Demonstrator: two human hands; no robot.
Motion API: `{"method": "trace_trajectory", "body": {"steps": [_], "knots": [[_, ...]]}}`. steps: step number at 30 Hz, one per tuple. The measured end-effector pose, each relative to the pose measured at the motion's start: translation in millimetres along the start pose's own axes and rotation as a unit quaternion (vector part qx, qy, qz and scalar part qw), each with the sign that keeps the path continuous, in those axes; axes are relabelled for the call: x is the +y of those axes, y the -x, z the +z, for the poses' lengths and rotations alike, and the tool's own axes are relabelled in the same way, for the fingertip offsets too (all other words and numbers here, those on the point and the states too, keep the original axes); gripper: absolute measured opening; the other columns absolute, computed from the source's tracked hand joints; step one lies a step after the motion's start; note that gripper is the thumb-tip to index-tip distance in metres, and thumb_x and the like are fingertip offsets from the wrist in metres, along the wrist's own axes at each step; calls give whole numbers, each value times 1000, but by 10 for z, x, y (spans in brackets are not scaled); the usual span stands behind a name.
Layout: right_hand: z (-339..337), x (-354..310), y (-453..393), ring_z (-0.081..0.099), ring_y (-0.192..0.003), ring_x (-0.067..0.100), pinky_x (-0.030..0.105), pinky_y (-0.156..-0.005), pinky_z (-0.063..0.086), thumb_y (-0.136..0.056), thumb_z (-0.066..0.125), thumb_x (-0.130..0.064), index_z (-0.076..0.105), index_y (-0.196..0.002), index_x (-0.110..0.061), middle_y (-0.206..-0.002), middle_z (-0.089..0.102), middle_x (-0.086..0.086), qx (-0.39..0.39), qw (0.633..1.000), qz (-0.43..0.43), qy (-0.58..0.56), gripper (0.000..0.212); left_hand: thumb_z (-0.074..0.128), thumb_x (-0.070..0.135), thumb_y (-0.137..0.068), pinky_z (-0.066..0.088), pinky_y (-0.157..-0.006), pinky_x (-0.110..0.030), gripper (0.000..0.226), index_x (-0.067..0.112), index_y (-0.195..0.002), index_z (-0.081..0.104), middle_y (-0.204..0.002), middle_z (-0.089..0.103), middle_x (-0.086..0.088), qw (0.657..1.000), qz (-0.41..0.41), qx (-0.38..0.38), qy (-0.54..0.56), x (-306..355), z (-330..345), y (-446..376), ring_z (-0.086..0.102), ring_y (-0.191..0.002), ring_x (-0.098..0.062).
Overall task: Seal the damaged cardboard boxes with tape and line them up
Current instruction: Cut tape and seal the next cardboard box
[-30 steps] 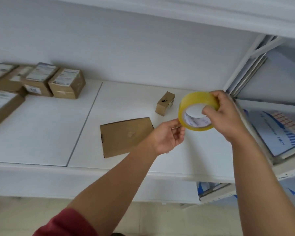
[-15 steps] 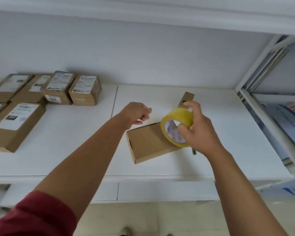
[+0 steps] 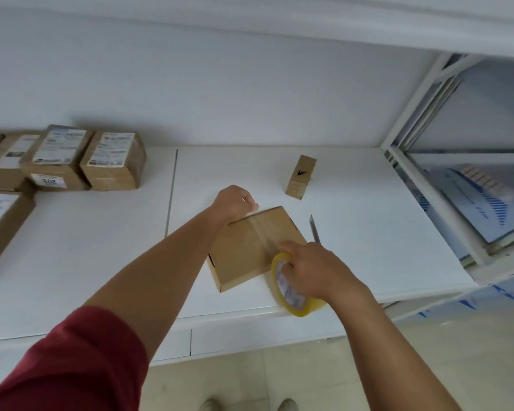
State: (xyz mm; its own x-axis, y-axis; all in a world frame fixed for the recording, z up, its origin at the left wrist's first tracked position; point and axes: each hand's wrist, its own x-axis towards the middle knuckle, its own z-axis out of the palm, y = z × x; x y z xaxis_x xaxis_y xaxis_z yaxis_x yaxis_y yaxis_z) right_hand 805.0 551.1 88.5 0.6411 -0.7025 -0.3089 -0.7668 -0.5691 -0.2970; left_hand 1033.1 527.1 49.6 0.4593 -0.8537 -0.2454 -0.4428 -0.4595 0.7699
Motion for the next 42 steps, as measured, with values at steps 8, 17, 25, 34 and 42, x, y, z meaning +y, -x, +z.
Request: {"method": "trace_trajectory", "body": {"steps": [8,17,25,34,42], "knots": [[50,-89,-91,58,-110,28,36,-81,48,-93,40,-26,50,-133,-35,-122,61,2,-42,999,18,-22,43,68,26,-91,50,-87,-33,27,5,-107,74,-113,70,-13,998,-54,-28,-29,-132,53,-65,64,-109,-29],[218,-6,-54,57,-112,30,39,-85,49,-95,39,-35,39,-143,-41,-132,54,5,8,1000,11,-10,48,48,7,-93,46,-82,-28,26,15,-115,59,-116,60,-3,984,2,179,24,-189,222,84,59,-102,-19],[279,-1,-57,60,-101,31,36,-73,45,-95,41,-36,41,-140,-38,-120,56,5,32,999,19,-5,45,46,29,-100,43,-97,-35,40,14,-136,52,-131,58,-6,960,195,36,-196,-364,292,413,54,-117,-23],[314,9,12,53,-80,28,36,-69,47,-96,42,-38,32,-138,-28,-108,50,5,66,997,42,-27,45,45,59,-91,17,-117,-45,84,22,-157,8,-162,13,-6,936,158,-48,-310,-363,294,516,17,-146,-29],[333,53,106,50,-74,26,36,-66,47,-91,47,-43,26,-124,-22,-115,42,3,99,989,54,-92,45,48,100,-39,1,-120,-55,141,43,-149,-21,-161,-26,5,897,80,-155,-405,-599,179,739,-12,-150,-33]]}}
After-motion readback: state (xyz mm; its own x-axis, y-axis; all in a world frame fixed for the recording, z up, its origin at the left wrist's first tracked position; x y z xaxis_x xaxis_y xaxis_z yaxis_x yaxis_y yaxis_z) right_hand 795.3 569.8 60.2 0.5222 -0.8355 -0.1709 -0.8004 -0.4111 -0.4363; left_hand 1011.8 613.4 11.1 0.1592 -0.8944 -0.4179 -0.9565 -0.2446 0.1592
